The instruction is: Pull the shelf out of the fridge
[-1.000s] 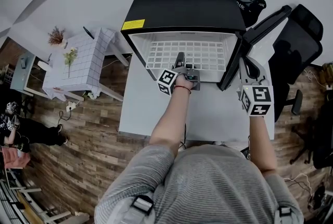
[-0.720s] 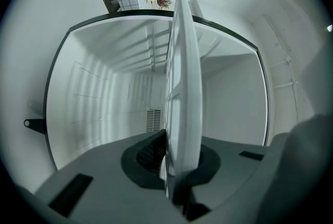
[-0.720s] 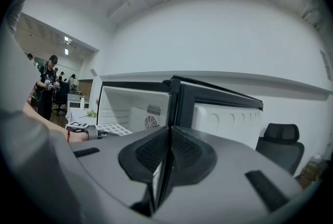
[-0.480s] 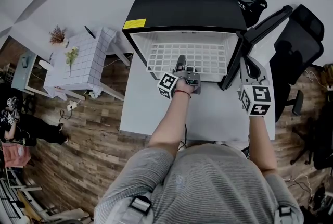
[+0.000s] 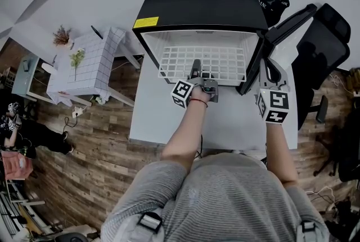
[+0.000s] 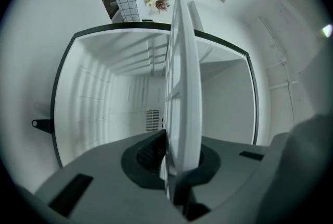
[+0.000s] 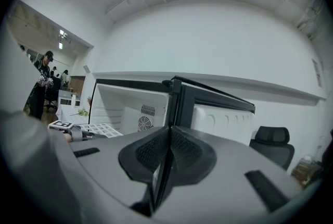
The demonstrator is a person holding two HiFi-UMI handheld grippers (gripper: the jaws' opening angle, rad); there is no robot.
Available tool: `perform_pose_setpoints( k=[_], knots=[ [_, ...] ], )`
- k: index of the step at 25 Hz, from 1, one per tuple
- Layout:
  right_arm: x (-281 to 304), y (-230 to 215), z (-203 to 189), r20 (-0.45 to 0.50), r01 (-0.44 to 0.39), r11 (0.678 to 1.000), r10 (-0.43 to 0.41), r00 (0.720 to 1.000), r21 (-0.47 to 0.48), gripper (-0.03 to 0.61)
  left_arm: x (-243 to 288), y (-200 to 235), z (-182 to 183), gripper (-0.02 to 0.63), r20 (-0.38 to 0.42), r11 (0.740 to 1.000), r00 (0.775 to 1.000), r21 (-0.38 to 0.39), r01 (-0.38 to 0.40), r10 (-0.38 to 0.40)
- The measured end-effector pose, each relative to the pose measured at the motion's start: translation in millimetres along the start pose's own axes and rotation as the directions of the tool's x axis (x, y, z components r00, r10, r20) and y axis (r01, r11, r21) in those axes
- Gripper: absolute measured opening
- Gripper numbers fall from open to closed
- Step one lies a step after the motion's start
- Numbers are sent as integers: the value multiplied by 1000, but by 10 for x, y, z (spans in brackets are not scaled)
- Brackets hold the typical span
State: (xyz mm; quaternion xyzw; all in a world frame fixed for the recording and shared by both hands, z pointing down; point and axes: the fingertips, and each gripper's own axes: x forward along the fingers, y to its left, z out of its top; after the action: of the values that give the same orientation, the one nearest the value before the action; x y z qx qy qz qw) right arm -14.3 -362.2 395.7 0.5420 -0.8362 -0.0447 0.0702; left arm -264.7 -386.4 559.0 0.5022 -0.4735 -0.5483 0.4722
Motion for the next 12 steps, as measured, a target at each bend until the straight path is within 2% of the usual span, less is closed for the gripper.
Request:
perform_pose_setpoints(
  k=[6,12],
  knots=[
    [-5,5,2,7,53,998,-53,999,-15,14,-57,-13,-3,32,-1,1000,1000,-2,2,-2],
    [-5,6,-4,5,71,997,-71,997,-8,14,-114,-21,-5,32,-1,1000,1000,1,3,-3]
  ],
)
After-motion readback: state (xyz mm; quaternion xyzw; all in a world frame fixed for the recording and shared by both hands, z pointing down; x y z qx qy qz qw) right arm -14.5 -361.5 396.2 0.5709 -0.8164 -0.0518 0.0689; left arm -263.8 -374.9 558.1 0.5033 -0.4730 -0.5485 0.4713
